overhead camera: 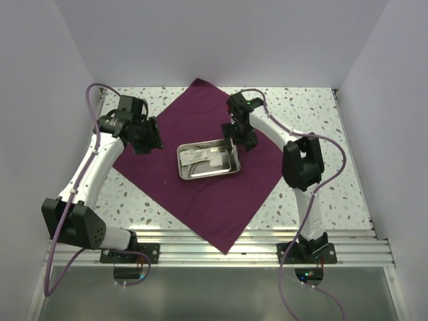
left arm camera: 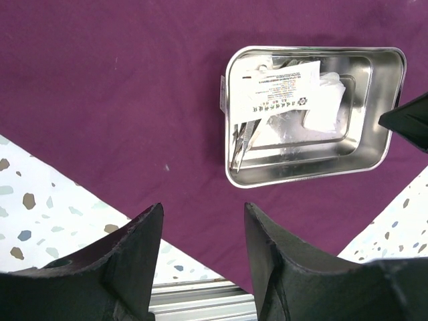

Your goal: Prepare the surgical pack

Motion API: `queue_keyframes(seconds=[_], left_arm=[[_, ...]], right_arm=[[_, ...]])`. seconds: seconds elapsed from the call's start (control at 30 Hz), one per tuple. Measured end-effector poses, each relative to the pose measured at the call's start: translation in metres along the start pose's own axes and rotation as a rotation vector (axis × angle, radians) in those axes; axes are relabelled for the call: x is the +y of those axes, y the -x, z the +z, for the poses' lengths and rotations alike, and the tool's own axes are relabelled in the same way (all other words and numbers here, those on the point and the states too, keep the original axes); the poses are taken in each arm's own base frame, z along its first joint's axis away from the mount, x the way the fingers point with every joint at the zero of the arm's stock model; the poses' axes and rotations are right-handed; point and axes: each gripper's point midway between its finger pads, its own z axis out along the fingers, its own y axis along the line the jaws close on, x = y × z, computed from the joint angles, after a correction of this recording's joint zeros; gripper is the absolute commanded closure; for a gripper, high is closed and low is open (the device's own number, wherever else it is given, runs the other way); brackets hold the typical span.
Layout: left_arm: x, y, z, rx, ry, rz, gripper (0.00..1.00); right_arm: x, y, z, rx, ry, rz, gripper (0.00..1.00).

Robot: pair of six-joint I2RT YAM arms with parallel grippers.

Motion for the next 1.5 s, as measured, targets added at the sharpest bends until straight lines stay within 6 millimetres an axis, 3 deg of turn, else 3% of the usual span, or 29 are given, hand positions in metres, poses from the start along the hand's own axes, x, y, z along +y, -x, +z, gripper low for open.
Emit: queue_keyframes(seconds=[0.03,0.1,0.2,0.27,0.37,0.43,0.53,0.67,0.83,0.97,1.13,1.5], left_arm=[[0.0,0.0,0.0,0.0,0.0,0.0,0.43],[0.0,0.0,0.0,0.001,0.0,0.0,0.43],[0.0,0.0,0.0,0.0,-0.001,0.0,0.43],[0.0,0.0,0.0,0.0,-0.002,0.0,0.42],[-0.002,0.001,-0.001,-0.003,-0.013,0.0,0.42],[-0.004,0.002,-0.002,-0.011,-0.026,0.0,0.43],[-0.006,0.0,-0.005,-0.016,-0.046,0.001,0.43],[-0.008,-0.006,-0.009,-0.021,-0.075,0.001,0.43],[-0.007,-0.021,-0.016,-0.014,-0.106,-0.006,0.43],[-0.009,-0.026,-0.025,-0.022,-0.131,-0.004,0.43],[-0.011,-0.027,-0.035,-0.046,-0.151,-0.001,0.43],[-0.007,-0.04,-0.036,-0.028,-0.156,-0.017,0.43]], right_arm=[[-0.001,0.002,-0.002,-0.007,-0.008,-0.003,0.14],[-0.003,0.003,-0.008,-0.015,-0.021,-0.008,0.11],[-0.008,-0.007,-0.026,-0.014,-0.034,-0.021,0.12],[-0.009,-0.024,-0.044,-0.02,-0.029,-0.041,0.19],[0.001,-0.071,-0.081,-0.038,0.007,-0.114,0.28],[0.024,-0.122,-0.103,-0.042,0.077,-0.22,0.37],[0.06,-0.19,-0.117,-0.025,0.194,-0.387,0.43],[0.084,-0.263,-0.102,0.073,0.275,-0.533,0.43],[0.099,-0.319,-0.075,0.157,0.281,-0.631,0.44],[0.12,-0.338,-0.064,0.167,0.3,-0.689,0.48],[0.136,-0.345,-0.044,0.173,0.303,-0.71,0.57],[0.136,-0.344,-0.018,0.185,0.248,-0.724,0.56]])
